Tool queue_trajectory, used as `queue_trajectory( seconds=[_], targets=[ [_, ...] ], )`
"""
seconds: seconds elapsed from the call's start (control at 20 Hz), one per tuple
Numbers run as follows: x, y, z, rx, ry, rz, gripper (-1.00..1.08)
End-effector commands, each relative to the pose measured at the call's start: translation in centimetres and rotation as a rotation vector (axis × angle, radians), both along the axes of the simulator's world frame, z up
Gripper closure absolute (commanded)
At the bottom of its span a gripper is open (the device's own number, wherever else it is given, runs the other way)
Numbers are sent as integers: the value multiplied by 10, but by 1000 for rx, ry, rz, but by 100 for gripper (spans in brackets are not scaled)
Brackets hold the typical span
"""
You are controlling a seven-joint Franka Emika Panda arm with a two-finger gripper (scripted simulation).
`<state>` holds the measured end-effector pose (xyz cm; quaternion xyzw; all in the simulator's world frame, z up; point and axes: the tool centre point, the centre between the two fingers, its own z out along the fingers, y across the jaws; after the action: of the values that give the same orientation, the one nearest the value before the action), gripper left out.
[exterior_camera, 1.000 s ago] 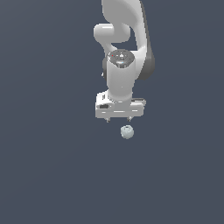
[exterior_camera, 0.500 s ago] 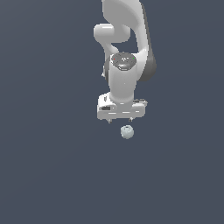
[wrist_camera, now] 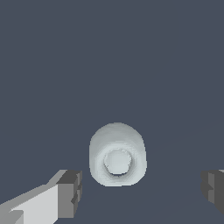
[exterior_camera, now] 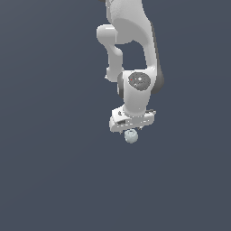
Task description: Pick up the object and move it to a goal position.
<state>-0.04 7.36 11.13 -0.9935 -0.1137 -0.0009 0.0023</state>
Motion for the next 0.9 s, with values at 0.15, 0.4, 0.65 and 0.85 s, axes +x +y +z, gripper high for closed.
queue_trajectory(
  seconds=[0.15, 0.4, 0.65, 0.85],
  targets=[
    [-3, 13, -20, -5, 1, 62, -92],
    [-3, 13, -21, -4, 3, 61, -92],
    [-4, 13, -39, -4, 2, 63, -92],
    [-4, 13, -60, -5, 2, 65, -92]
  ],
)
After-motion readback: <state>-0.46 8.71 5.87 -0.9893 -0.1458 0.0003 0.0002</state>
